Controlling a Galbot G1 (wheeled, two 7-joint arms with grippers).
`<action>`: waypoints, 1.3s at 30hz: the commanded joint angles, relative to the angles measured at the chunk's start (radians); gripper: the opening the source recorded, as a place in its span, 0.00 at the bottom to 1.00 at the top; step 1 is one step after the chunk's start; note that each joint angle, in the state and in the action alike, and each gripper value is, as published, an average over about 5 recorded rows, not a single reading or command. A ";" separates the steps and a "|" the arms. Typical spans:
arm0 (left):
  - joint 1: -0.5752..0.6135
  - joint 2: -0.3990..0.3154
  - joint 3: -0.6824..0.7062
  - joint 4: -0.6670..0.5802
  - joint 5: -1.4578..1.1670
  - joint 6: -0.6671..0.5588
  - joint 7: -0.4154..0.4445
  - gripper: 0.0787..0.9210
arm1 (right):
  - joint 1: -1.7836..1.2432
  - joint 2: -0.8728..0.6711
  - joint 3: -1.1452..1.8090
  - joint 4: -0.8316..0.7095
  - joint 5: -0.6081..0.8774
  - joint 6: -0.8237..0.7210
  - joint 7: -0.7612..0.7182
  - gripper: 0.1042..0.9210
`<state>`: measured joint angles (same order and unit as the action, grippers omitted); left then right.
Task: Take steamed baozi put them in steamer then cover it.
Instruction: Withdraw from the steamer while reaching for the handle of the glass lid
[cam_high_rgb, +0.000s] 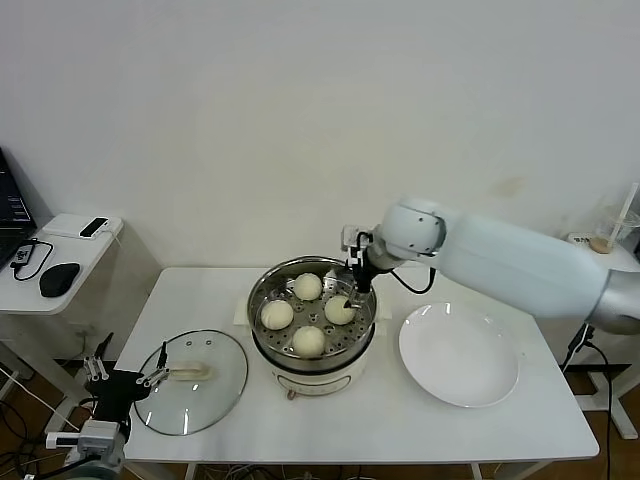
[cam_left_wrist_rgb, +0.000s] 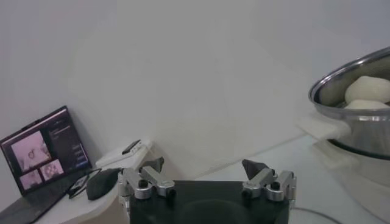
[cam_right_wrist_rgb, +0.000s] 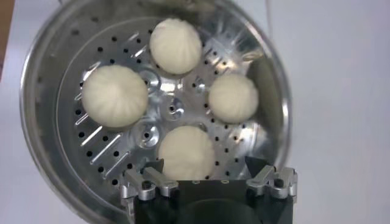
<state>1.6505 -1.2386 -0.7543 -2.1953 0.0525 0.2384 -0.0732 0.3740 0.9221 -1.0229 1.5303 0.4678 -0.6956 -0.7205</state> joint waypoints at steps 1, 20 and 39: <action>-0.004 0.000 0.008 0.012 0.000 -0.026 -0.008 0.88 | -0.452 -0.229 0.471 0.249 0.118 0.236 0.599 0.88; -0.038 -0.011 0.091 0.141 0.152 -0.131 -0.059 0.88 | -1.771 0.374 1.871 0.345 -0.245 0.856 0.408 0.88; -0.021 0.160 0.103 0.421 1.298 -0.347 -0.101 0.88 | -1.994 0.513 1.965 0.335 -0.275 0.799 0.504 0.88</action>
<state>1.6265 -1.1367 -0.6614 -1.9099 0.8018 -0.0142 -0.1771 -1.4373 1.3204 0.7782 1.8582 0.2332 0.0665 -0.2406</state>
